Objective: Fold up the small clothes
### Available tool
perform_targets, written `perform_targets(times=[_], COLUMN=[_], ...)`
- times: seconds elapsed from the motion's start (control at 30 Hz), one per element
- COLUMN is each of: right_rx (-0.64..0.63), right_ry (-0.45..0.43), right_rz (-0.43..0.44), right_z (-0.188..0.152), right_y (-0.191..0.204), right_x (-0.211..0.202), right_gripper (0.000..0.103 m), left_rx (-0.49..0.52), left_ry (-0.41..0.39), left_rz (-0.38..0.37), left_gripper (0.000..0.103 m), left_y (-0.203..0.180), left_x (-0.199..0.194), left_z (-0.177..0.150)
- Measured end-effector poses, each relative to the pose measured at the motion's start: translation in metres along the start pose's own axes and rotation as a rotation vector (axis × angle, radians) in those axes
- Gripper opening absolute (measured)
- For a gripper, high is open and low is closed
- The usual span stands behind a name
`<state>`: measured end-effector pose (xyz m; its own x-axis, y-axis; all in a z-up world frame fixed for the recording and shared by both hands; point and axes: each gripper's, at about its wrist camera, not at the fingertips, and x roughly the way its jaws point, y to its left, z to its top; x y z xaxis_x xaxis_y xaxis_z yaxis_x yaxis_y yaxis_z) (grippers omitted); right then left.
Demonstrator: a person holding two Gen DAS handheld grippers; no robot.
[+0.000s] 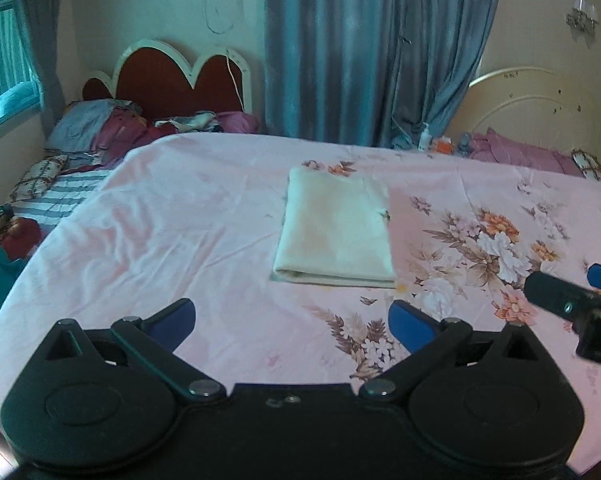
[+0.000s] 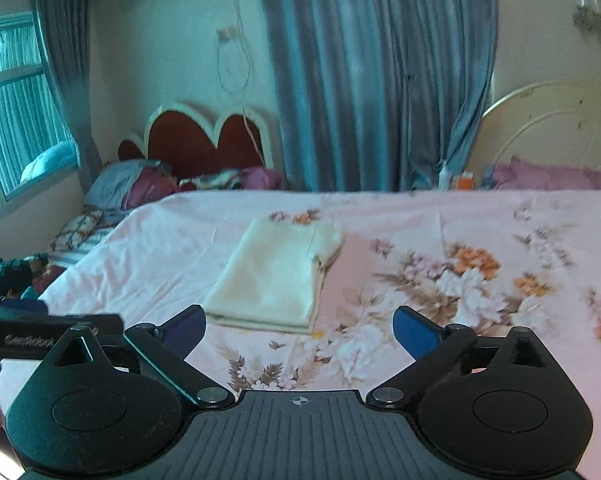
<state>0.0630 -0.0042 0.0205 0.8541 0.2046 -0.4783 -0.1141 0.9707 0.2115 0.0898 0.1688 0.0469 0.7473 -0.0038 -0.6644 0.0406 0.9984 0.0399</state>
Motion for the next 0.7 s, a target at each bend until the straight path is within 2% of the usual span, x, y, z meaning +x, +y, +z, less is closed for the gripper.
perform_targets(times=[0.27,0.7], right_rx=[-0.023,-0.016], right_ry=[-0.046,-0.052], right_rz=[-0.016,-0.03], right_z=[-0.001,-0.008], right_y=[0.008,0.01], right_x=[-0.03,-0.041], right_gripper=[0.102,0.102], left_rx=[0.01,0.006], left_ry=[-0.053,-0.058], left_rz=[-0.003,-0.023], left_gripper=[0.102,0.102], left_y=[0.007,0.013], left_x=[-0.038,-0.048], left_z=[-0.009,-0.02])
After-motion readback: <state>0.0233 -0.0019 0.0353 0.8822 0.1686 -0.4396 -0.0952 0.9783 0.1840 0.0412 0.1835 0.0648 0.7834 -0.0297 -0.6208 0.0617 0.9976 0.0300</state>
